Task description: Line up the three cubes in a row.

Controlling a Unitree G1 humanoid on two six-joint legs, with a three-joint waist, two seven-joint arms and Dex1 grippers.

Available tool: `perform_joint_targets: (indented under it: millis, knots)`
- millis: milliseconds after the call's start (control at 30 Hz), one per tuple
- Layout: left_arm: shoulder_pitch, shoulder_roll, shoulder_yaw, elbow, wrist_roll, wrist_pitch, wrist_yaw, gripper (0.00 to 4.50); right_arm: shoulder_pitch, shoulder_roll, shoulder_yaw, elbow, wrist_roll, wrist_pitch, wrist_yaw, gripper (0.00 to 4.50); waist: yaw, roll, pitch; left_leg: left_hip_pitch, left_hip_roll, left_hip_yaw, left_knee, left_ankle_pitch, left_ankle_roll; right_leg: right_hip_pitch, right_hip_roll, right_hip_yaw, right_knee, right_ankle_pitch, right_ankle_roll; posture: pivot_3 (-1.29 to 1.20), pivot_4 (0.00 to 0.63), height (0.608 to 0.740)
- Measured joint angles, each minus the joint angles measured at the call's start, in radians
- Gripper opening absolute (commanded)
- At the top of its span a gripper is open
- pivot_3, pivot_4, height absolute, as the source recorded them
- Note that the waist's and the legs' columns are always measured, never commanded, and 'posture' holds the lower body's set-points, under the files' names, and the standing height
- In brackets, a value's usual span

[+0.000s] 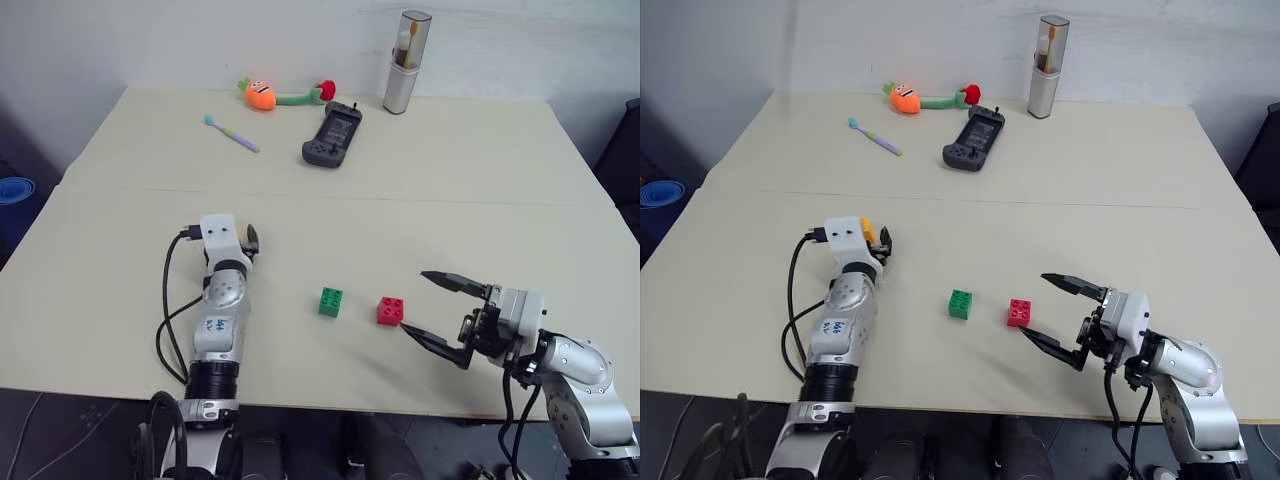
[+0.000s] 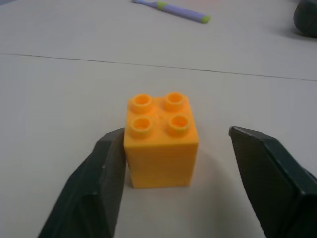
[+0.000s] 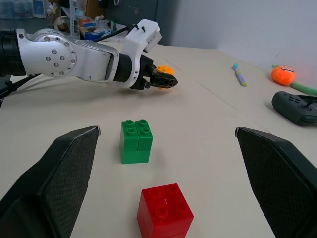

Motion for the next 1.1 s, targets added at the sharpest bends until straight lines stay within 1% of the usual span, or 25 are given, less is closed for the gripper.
perform_joint_targets:
  millis: [33, 100, 200, 233, 300, 367, 433, 500, 533, 567, 600, 633, 700, 833, 967, 1100]
  knots:
    - [-0.002, 0.001, 0.0, 0.0, 0.0, -0.002, -0.002, 2.08, 0.0, 0.0, 0.0, 0.0, 0.0, 0.0, 0.0, 4.5, 0.0, 0.0, 0.0, 0.0, 0.0, 0.0, 0.0, 0.0, 0.0, 0.0, 0.0, 0.0, 0.0, 0.0, 0.0, 0.0, 0.15, 0.74]
    - [-0.003, 0.013, 0.003, 0.0, -0.003, -0.004, -0.016, 1.51, -0.001, 0.0, 0.0, 0.0, -0.003, -0.001, 0.0, 4.5, -0.001, 0.0, 0.0, 0.0, 0.0, 0.0, 0.0, 0.0, 0.0, 0.0, 0.0, 0.0, 0.0, 0.0, 0.0, 0.0, 0.15, 0.74]
    - [0.002, 0.04, 0.018, -0.003, -0.056, -0.03, -0.105, 1.47, 0.0, 0.0, 0.0, 0.0, -0.009, -0.001, -0.001, 4.5, -0.002, 0.0, 0.0, 0.0, 0.0, 0.0, 0.0, 0.0, -0.001, 0.0, 0.0, 0.0, 0.0, 0.0, 0.0, 0.0, 0.15, 0.74]
    - [0.003, 0.046, 0.037, -0.007, -0.107, -0.037, -0.165, 1.47, 0.003, 0.0, 0.0, 0.0, -0.009, -0.001, -0.002, 4.5, -0.002, 0.0, 0.0, 0.0, 0.0, 0.0, 0.0, 0.001, -0.001, 0.0, 0.0, 0.0, 0.0, 0.0, 0.0, 0.0, 0.15, 0.74]
    - [0.004, 0.091, 0.067, -0.016, -0.217, -0.046, -0.319, 1.47, 0.012, 0.0, -0.002, 0.0, -0.009, -0.001, -0.002, 4.5, -0.004, 0.0, 0.0, 0.0, 0.001, 0.0, 0.0, 0.001, -0.002, 0.0, 0.0, 0.0, 0.001, 0.0, 0.0, 0.0, 0.15, 0.74]
    - [0.009, 0.201, 0.071, -0.037, -0.321, -0.039, -0.536, 1.47, 0.022, -0.002, -0.007, 0.0, -0.009, -0.002, -0.002, 4.5, -0.008, 0.0, 0.0, 0.0, 0.001, 0.001, 0.0, 0.002, -0.003, -0.001, 0.001, 0.0, 0.002, 0.0, 0.0, 0.0, 0.15, 0.74]
    - [0.009, 0.339, 0.081, -0.05, -0.42, -0.002, -0.767, 1.47, 0.029, -0.005, -0.033, 0.0, -0.006, -0.003, -0.003, 4.5, -0.01, 0.0, 0.0, 0.001, 0.001, 0.002, 0.0, 0.002, -0.003, -0.001, 0.002, 0.001, 0.002, -0.001, -0.001, 0.0, 0.15, 0.74]
    - [0.012, 0.532, 0.065, -0.027, -0.514, 0.1, -1.068, 1.47, 0.034, -0.02, -0.063, -0.006, 0.01, 0.001, -0.005, 4.5, -0.013, 0.001, 0.0, 0.001, 0.001, 0.002, 0.001, 0.002, -0.004, -0.002, 0.003, 0.0, 0.003, -0.001, -0.002, 0.0, 0.15, 0.74]
    - [0.016, 0.652, 0.037, 0.014, -0.522, 0.104, -1.247, 1.47, 0.045, -0.04, -0.081, -0.009, 0.015, 0.004, 0.002, 4.5, -0.014, 0.001, 0.0, 0.001, 0.001, 0.002, 0.001, 0.002, -0.004, -0.002, 0.003, 0.0, 0.003, -0.002, -0.003, 0.0, 0.15, 0.74]
    - [0.014, 0.691, 0.029, 0.038, -0.516, 0.092, -1.318, 1.47, 0.053, -0.052, -0.087, -0.009, 0.016, 0.006, 0.007, 4.5, -0.014, 0.001, 0.0, 0.001, 0.001, 0.002, 0.001, 0.002, -0.004, -0.002, 0.002, 0.0, 0.002, -0.002, -0.003, 0.0, 0.15, 0.74]
    - [0.001, 0.741, -0.003, 0.1, -0.479, 0.02, -1.434, 1.47, 0.067, -0.068, -0.093, -0.009, 0.017, 0.011, 0.023, 4.5, -0.012, 0.002, 0.0, 0.001, 0.001, 0.002, 0.001, 0.002, -0.003, -0.001, 0.002, 0.0, 0.002, -0.002, -0.003, 0.0, 0.15, 0.74]
    - [-0.01, 0.748, -0.019, 0.131, -0.459, -0.027, -1.484, 1.47, 0.073, -0.072, -0.093, -0.009, 0.018, 0.015, 0.03, 4.5, -0.006, 0.002, 0.0, 0.001, 0.001, 0.001, 0.001, 0.002, -0.003, -0.001, 0.002, 0.0, 0.002, -0.002, -0.003, 0.0, 0.15, 0.74]
    - [-0.044, 0.732, -0.073, 0.224, -0.412, -0.18, -1.621, 1.47, 0.073, -0.076, -0.092, -0.009, 0.027, 0.021, 0.046, 4.5, 0.004, 0.002, 0.0, -0.001, 0.0, 0.0, 0.001, 0.001, -0.001, -0.001, 0.0, -0.001, 0.001, -0.001, -0.002, 0.0, 0.15, 0.74]
    - [-0.116, 0.649, -0.163, 0.333, -0.344, -0.382, -1.762, 1.47, 0.069, -0.08, -0.093, -0.009, 0.032, 0.022, 0.057, 4.5, 0.013, 0.001, 0.0, -0.007, -0.001, 0.0, 0.005, 0.0, 0.002, -0.004, 0.0, -0.001, 0.0, -0.001, -0.001, 0.0, 0.15, 0.74]
    - [-0.159, 0.58, -0.222, 0.416, -0.297, -0.481, -1.775, 1.47, 0.087, -0.08, -0.095, -0.028, 0.034, 0.03, 0.044, 4.5, 0.009, 0.001, 0.0, -0.008, 0.0, 0.0, 0.006, 0.0, 0.002, -0.005, 0.0, -0.001, 0.0, 0.0, 0.0, 0.0, 0.15, 0.74]
    - [-0.184, 0.541, -0.251, 0.493, -0.274, -0.554, -1.775, 1.47, 0.115, -0.08, -0.096, -0.046, 0.034, 0.041, 0.036, 4.5, 0.0, 0.001, 0.0, -0.008, 0.0, 0.0, 0.006, 0.0, 0.003, -0.005, 0.001, -0.001, 0.0, 0.0, 0.001, 0.0, 0.15, 0.74]
